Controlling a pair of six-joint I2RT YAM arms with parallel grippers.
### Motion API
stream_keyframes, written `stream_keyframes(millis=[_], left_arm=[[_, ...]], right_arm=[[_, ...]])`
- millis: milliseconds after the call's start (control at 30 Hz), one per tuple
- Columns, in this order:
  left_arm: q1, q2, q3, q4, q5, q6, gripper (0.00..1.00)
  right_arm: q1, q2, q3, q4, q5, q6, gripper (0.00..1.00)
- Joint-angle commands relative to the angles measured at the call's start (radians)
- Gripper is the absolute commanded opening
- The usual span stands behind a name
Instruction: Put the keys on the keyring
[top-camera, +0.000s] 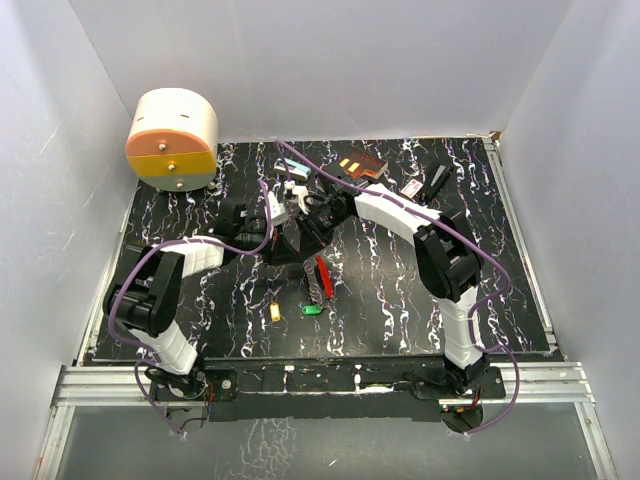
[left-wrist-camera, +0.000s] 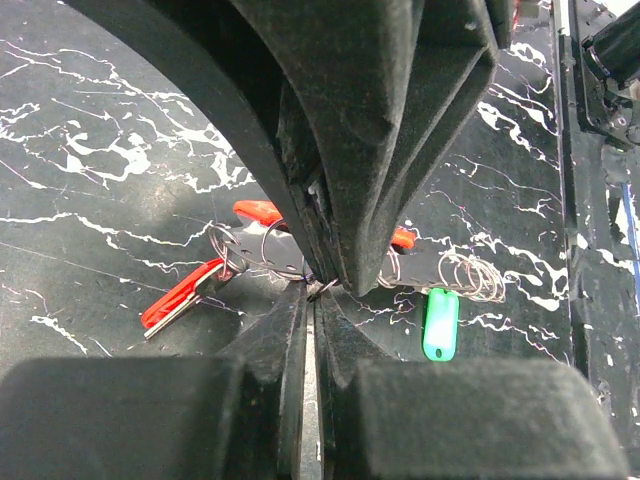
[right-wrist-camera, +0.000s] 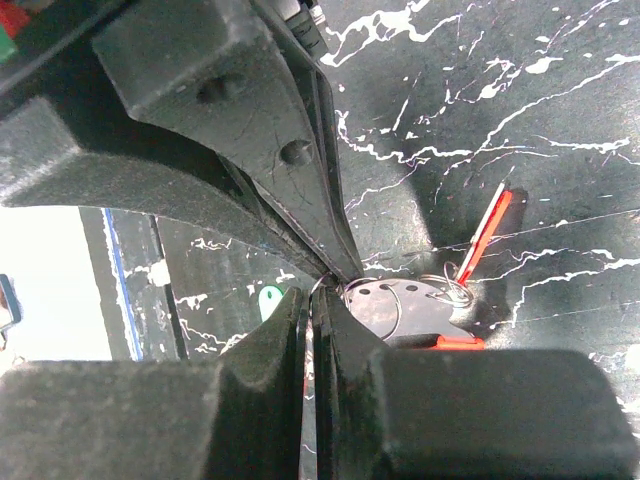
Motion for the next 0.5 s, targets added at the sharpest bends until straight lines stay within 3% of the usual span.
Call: stream_keyframes(millis=[0, 300, 467], left_arm=[[-0.017, 0.003, 0.037, -0.018, 0.058, 0.031, 0.0], [-0.019, -0.027, 0.002, 0.003, 0.092, 0.022, 0.0], [-0.023, -0.036, 0.011, -0.069, 0.13, 0.084, 0.02]], right_arm=[[0.013, -0.038, 0.026, 0.056, -0.05, -0.008, 0.08], [0.012, -0.047, 0.034, 0.056, -0.022, -0.01, 0.08], [0.011, -0.036, 0.056, 0.032, -0.057, -0.018, 0.08]])
